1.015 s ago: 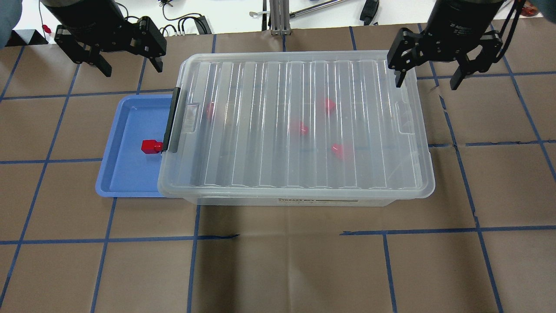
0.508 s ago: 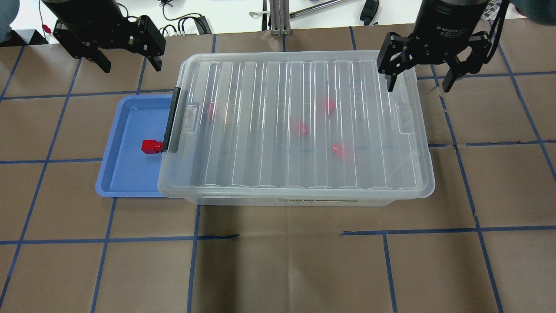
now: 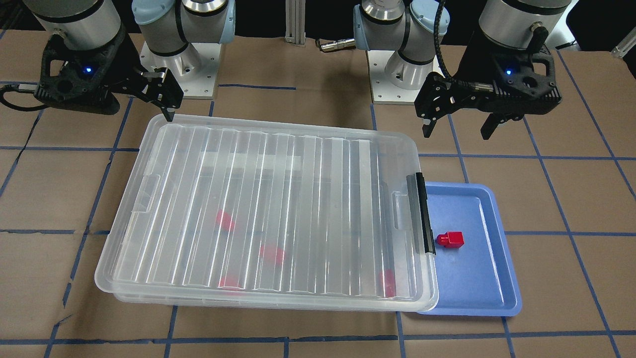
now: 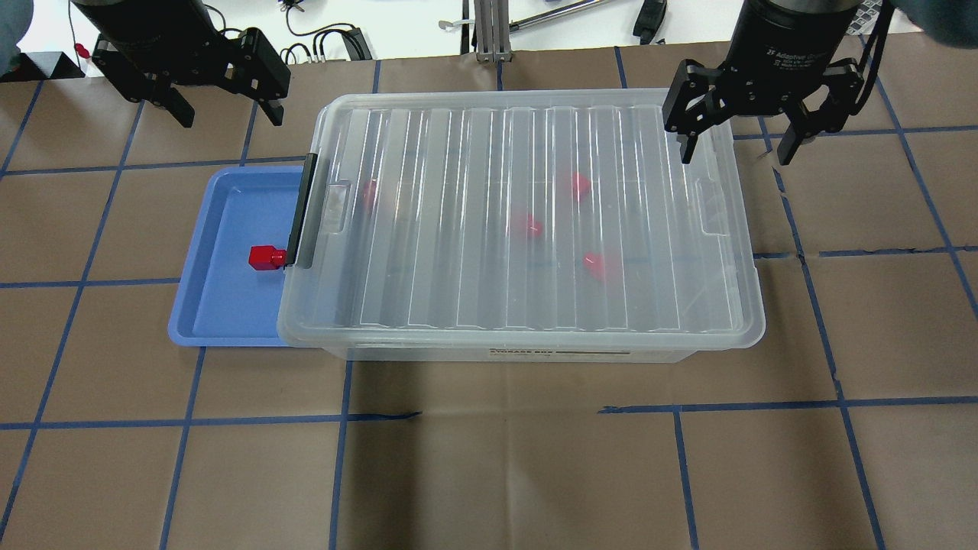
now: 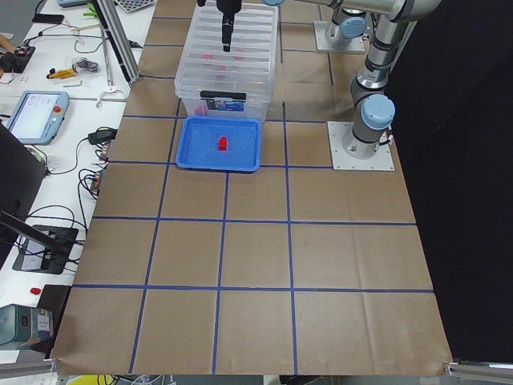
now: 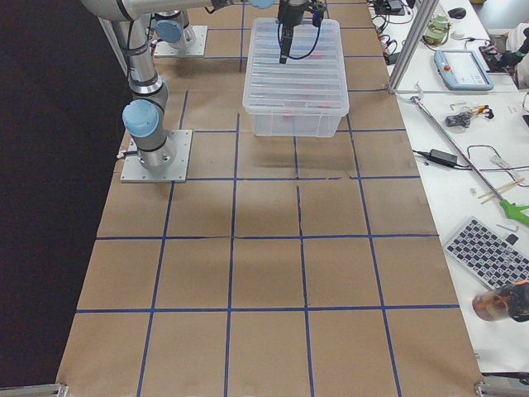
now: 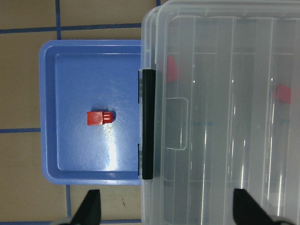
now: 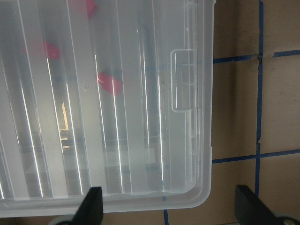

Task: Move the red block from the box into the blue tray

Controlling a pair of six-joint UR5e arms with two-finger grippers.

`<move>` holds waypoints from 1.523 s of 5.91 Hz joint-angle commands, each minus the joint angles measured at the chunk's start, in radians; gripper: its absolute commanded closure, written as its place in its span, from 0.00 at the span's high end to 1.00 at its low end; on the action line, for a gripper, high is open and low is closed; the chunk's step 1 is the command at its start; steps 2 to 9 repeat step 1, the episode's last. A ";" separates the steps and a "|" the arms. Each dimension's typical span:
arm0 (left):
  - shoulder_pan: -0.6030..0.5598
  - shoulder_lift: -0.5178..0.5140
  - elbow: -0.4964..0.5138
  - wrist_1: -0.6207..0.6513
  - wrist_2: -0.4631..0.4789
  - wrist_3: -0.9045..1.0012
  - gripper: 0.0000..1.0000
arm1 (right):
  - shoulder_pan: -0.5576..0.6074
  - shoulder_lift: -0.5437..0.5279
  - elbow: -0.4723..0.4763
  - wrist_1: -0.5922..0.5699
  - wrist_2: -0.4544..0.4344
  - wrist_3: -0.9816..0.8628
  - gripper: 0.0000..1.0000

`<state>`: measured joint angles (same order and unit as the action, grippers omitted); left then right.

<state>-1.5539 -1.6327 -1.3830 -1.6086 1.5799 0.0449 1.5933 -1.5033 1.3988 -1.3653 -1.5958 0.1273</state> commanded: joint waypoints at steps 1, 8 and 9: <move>0.000 0.008 -0.010 -0.005 0.003 0.000 0.98 | -0.001 -0.002 0.000 0.002 -0.001 0.000 1.00; 0.000 0.008 -0.010 -0.005 0.003 0.000 0.98 | -0.001 -0.002 0.000 0.002 -0.001 0.000 1.00; 0.000 0.008 -0.010 -0.005 0.003 0.000 0.98 | -0.001 -0.002 0.000 0.002 -0.001 0.000 1.00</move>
